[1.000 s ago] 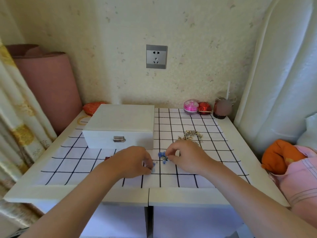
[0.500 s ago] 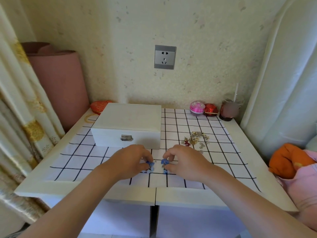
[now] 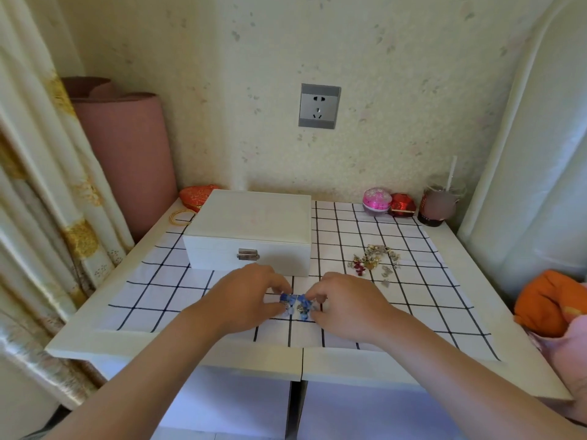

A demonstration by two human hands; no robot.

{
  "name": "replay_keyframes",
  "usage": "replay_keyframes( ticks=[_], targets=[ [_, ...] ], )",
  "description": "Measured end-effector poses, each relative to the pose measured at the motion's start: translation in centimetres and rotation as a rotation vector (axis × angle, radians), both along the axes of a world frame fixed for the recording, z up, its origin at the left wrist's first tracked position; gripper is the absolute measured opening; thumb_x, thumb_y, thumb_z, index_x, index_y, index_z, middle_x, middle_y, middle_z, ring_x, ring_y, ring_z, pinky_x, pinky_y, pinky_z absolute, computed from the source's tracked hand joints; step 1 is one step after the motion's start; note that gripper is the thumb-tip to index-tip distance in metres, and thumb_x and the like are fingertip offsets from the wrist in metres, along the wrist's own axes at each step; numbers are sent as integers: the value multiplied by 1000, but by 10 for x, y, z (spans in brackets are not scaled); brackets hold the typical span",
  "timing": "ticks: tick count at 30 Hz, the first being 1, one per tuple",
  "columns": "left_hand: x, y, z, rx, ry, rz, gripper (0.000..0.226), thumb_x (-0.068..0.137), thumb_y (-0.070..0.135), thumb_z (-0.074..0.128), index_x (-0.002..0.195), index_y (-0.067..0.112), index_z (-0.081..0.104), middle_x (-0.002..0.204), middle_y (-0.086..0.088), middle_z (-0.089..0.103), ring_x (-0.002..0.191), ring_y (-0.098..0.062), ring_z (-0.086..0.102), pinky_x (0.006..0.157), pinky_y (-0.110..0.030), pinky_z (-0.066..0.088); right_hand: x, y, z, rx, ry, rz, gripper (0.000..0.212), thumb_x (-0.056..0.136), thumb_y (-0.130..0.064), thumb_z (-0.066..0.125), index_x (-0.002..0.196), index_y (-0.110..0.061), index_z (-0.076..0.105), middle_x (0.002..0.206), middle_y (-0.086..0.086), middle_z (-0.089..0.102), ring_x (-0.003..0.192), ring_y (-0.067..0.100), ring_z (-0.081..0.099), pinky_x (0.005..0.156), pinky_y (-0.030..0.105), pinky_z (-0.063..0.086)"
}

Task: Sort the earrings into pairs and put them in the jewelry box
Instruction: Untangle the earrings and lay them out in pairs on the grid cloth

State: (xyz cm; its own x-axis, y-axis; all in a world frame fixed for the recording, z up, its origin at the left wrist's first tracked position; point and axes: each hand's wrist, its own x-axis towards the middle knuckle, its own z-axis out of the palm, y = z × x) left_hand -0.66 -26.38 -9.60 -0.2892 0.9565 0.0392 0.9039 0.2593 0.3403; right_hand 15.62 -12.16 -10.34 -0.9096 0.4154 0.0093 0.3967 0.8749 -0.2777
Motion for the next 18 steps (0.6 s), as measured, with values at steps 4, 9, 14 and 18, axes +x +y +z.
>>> replay_keyframes(
  ticks=[4,9,14,18],
  targets=[
    [7,3,-3,-40,38,-40,23,89,45,65,112,41,70,99,17,56,89,-6,50,77,-25,43,-3,-4,-2,-7,21,-3,26,89,-43,66,114,-37,70,100,-11,61,88,12,58,65,27,37],
    [4,2,0,-76,16,1,24,86,45,69,109,41,68,98,18,57,86,-6,52,69,-18,37,-3,-6,0,-38,7,4,31,88,-43,68,118,-35,67,105,-10,61,89,11,57,68,27,40],
    [21,22,17,13,-131,-15,26,88,45,67,113,40,65,101,22,58,89,-2,57,74,-17,45,10,26,20,-161,84,-85,34,86,-48,71,118,-37,66,106,-17,62,98,6,58,88,34,51],
    [51,60,28,79,-206,-71,22,92,34,64,114,33,68,103,18,62,90,-2,58,83,-20,48,29,76,25,-79,129,-244,20,91,-36,67,111,-36,70,100,-17,64,95,8,60,84,33,52]
  ],
)
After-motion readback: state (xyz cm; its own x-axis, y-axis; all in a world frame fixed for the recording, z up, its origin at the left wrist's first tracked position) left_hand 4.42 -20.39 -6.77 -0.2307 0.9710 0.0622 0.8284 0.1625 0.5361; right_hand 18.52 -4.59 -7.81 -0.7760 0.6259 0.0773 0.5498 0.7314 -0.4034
